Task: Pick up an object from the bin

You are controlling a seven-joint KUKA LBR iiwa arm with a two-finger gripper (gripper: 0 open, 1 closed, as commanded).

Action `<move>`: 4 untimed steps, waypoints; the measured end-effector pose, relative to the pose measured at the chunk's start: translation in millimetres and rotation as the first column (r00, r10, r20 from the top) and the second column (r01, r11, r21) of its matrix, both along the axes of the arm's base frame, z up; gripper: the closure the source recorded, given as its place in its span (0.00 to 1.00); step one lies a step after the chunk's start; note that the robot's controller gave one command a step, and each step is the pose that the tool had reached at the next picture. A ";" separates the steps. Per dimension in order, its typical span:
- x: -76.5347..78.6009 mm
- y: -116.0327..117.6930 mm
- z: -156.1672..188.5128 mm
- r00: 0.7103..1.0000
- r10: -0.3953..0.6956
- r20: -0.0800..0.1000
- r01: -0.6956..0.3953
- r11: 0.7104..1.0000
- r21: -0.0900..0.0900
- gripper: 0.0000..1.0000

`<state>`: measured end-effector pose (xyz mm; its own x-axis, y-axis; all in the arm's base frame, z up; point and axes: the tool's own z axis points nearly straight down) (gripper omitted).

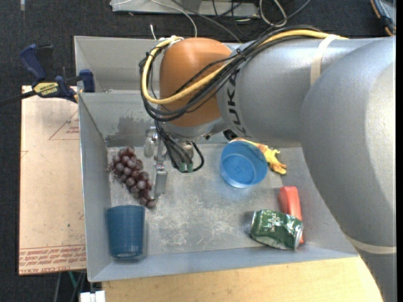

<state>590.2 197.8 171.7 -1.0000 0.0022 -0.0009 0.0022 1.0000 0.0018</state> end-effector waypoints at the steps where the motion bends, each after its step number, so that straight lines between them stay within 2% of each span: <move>1: 0.0 0.0 0.0 1.000 0.000 0.000 0.000 1.000 0.000 0.00; 2: -64.1 -12.4 -45.9 0.991 0.135 0.000 -0.135 0.991 0.000 0.00; 3: -56.8 -0.7 -48.2 0.996 0.089 0.006 -0.089 0.996 0.002 0.00; 4: -60.6 -6.0 -37.3 0.996 0.092 -0.006 -0.092 0.996 0.001 0.00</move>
Offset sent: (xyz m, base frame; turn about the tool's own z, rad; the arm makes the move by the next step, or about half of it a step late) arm -0.0661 -0.0140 -0.0473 -0.1402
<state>529.7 191.8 134.4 -0.9960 -0.0895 0.0050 -0.0895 0.9960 0.0030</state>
